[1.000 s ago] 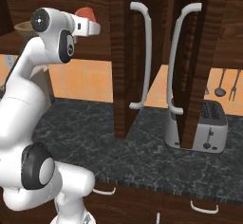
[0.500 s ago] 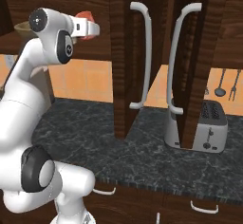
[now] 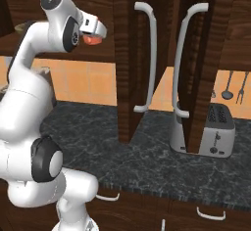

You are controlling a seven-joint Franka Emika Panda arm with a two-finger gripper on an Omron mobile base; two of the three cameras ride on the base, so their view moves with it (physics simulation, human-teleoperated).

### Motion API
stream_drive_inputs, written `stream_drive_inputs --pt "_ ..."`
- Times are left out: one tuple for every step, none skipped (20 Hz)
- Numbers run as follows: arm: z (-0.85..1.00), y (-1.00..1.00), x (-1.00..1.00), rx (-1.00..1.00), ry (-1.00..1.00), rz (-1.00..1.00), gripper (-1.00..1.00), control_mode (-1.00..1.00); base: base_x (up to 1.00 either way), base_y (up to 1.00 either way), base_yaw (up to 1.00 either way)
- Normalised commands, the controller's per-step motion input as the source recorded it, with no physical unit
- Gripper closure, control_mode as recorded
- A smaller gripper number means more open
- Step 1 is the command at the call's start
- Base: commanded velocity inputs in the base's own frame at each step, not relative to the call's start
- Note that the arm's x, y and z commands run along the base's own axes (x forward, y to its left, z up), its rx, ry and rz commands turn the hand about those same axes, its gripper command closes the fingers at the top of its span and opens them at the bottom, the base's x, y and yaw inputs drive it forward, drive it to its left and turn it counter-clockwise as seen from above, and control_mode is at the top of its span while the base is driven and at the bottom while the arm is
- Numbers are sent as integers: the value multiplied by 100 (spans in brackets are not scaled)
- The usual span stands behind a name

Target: Gather all objects into one cabinet and sort the glasses and bowls to opposite sides.

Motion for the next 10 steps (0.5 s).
stream_drive_inputs --pt "0 0 17 -3 3 0 100 -100 0 0 0" --pt "0 0 21 -3 0 0 100 -100 0 0 0" --pt "0 0 18 -7 0 0 100 -100 0 0 0" --pt "-11 0 19 -13 0 1 100 -100 0 0 0" --pt "-19 -2 31 -15 0 0 100 -100 0 0 0" --pt "-28 -22 42 -16 0 0 100 -100 0 0 0" --pt "-41 -26 40 -19 0 0 100 -100 0 0 0" --pt "-46 -29 39 -20 0 0 100 -100 0 0 0" --pt "-51 -30 41 -20 -2 0 100 -100 0 0 0" --pt "-51 -29 39 -17 -4 0 100 -100 0 0 0"
